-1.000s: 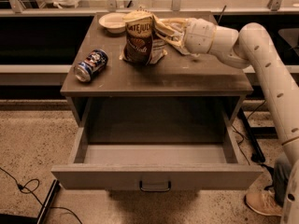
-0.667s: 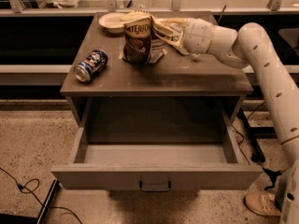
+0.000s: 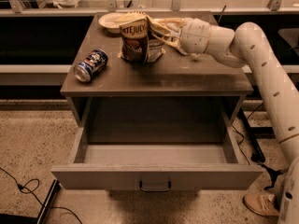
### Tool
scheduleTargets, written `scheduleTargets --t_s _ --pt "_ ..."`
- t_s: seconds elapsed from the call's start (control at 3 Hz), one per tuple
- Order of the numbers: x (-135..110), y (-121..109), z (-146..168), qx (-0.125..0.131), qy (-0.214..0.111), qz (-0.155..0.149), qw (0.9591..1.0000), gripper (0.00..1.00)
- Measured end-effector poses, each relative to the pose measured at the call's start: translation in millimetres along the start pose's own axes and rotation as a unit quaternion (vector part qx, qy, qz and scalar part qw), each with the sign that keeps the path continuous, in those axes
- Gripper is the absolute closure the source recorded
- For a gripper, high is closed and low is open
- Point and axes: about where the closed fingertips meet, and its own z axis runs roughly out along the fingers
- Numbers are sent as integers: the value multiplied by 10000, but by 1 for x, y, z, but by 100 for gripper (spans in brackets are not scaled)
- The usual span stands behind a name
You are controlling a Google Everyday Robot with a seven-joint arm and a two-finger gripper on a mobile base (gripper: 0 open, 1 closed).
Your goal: Pick brown chip bag from top drawer and place on counter
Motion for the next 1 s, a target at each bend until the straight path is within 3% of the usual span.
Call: scheduleTargets --t_s 0.33,0.67,1.0 --pt "-14 9 -2 -297 -19 239 9993 4" --pt "-40 16 -20 -709 96 510 9961 0" --pt "-77 8 -53 -874 490 693 9926 0"
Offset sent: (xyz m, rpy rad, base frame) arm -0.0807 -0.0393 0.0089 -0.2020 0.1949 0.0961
